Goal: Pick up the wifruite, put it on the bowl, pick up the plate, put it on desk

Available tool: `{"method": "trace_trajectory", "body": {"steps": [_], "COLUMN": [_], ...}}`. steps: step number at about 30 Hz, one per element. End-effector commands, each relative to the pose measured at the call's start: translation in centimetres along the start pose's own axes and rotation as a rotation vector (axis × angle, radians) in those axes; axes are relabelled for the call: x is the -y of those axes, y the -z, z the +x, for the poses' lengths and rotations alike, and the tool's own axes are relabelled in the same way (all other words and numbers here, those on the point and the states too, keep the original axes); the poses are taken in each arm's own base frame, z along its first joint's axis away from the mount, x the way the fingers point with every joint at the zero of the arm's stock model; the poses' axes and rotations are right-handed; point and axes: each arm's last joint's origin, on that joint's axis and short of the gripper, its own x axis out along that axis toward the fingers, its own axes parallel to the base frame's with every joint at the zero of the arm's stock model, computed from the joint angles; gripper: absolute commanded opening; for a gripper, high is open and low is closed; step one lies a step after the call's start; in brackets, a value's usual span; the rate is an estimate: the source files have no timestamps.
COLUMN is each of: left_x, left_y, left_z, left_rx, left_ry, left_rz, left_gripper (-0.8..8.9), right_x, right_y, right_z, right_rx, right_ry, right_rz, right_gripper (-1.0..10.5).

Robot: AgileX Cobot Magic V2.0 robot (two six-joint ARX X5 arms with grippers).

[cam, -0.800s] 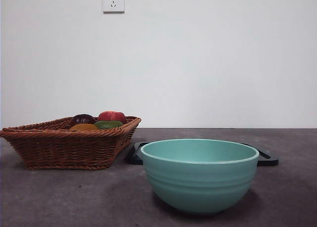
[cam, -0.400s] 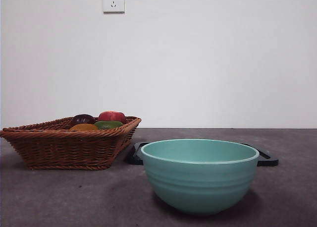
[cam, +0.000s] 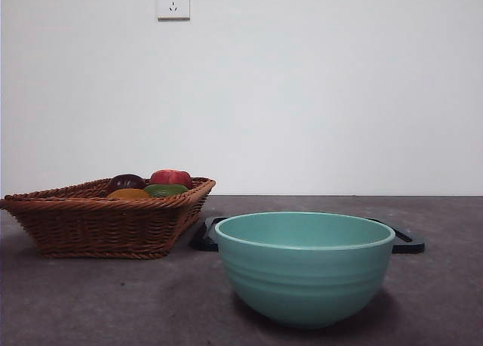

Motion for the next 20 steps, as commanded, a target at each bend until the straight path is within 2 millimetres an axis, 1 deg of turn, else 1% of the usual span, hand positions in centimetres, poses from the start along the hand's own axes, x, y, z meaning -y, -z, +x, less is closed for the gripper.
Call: {"method": "trace_trajectory", "body": {"steps": [1, 7, 12, 16, 20], "left_x": [0.5, 0.9, 1.5, 2.1, 2.8], "left_y": [-0.9, -1.7, -2.3, -2.8, -3.2], "left_z": [0.4, 1.8, 2.8, 3.2, 3.5], "left_rx": [-0.047, -0.175, -0.259, -0.316, -0.372], "left_ry": [0.066, 0.174, 0.261, 0.294, 0.319], "left_rz": [0.011, 0.031, 0.044, 0.068, 0.076], "left_gripper": [0.15, 0.15, 0.15, 0.15, 0.16], "right_x": [-0.6, -1.4, -2.0, -2.4, -2.6], "right_y": [-1.0, -2.8, -4.1, -4.8, -5.1], "right_z": [0.0, 0.4, 0.7, 1.0, 1.4], "right_rx": [-0.052, -0.149, -0.184, -0.221, -0.267], "right_ry": [-0.042, -0.122, -0.155, -0.164, -0.185], "right_rz": [-0.032, -0.036, -0.115, -0.16, -0.185], "right_gripper": [0.1, 0.1, 0.1, 0.1, 0.1]}}
